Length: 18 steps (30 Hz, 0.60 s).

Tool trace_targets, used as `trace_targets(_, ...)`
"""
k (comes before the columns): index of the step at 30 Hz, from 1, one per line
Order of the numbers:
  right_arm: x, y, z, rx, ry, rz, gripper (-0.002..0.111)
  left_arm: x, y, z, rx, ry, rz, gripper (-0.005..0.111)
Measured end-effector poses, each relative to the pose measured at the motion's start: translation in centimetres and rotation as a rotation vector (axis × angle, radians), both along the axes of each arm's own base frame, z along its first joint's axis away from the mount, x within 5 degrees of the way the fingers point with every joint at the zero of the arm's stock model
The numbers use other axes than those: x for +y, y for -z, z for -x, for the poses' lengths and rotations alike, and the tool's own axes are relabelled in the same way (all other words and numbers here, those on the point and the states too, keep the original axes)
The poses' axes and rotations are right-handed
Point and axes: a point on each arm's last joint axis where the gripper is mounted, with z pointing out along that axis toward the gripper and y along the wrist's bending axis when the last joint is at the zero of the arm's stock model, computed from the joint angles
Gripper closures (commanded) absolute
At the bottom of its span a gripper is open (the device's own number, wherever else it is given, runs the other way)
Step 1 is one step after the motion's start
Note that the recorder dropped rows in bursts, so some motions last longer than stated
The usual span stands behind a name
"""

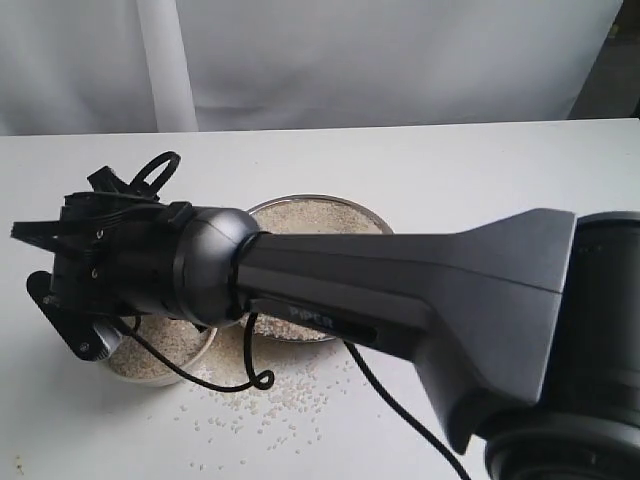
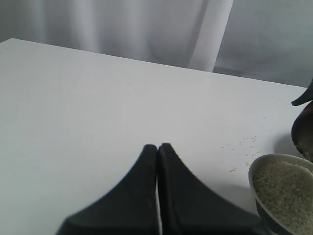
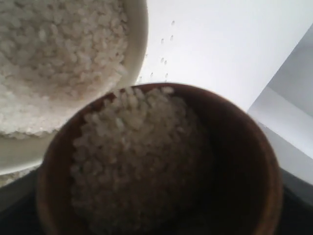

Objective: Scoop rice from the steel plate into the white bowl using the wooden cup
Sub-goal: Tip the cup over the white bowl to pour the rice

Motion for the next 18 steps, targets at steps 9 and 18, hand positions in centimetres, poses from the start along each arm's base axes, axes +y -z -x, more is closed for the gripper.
trace_targets(9,0.12,0.09,0.03,-0.041,-0.02,0.036,0.108,0.0,0.0,0.0,0.0,0.0,0.0,0.107)
trace_targets(18,0.51,-0.11,0.5,-0.082,-0.077,0.086,0.108,0.0,0.0,0.0,0.0,0.0,0.0,0.107)
